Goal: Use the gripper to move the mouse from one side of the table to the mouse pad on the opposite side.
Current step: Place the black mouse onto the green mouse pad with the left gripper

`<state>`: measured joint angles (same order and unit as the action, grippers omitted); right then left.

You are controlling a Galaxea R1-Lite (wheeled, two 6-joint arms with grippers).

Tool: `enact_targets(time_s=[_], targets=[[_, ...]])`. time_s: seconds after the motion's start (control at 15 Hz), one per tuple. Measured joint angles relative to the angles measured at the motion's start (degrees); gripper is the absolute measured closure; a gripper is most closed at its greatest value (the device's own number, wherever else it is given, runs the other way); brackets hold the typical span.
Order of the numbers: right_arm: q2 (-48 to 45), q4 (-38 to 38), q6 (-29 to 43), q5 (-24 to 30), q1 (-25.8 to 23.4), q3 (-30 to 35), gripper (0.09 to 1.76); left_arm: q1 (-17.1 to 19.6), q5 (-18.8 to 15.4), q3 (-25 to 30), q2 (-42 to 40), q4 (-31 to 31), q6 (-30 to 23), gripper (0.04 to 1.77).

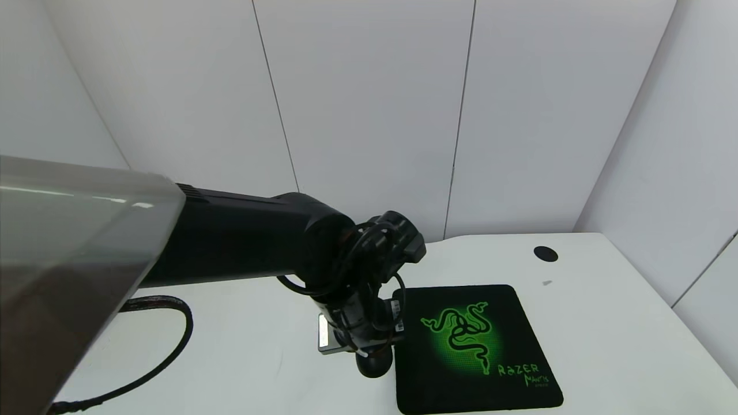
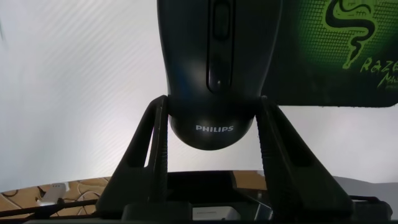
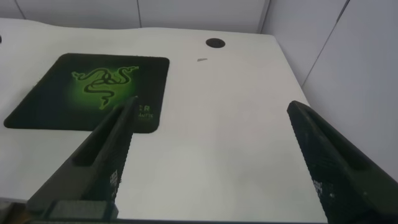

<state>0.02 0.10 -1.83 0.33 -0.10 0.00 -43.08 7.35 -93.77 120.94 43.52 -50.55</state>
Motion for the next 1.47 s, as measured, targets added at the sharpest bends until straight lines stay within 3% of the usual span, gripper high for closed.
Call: enact_targets(time_s=[0.8, 1.47], targets=[[0.0, 0.0, 0.0, 0.0, 0.0, 0.0, 0.14, -9.6, 5.6, -18.2, 12.7, 5.3, -6.2, 0.91], [0.0, 0.0, 0.0, 0.0, 0.0, 0.0, 0.14, -13.3, 7.9, -20.2, 20.5, 0.8, -6.5, 0.91]])
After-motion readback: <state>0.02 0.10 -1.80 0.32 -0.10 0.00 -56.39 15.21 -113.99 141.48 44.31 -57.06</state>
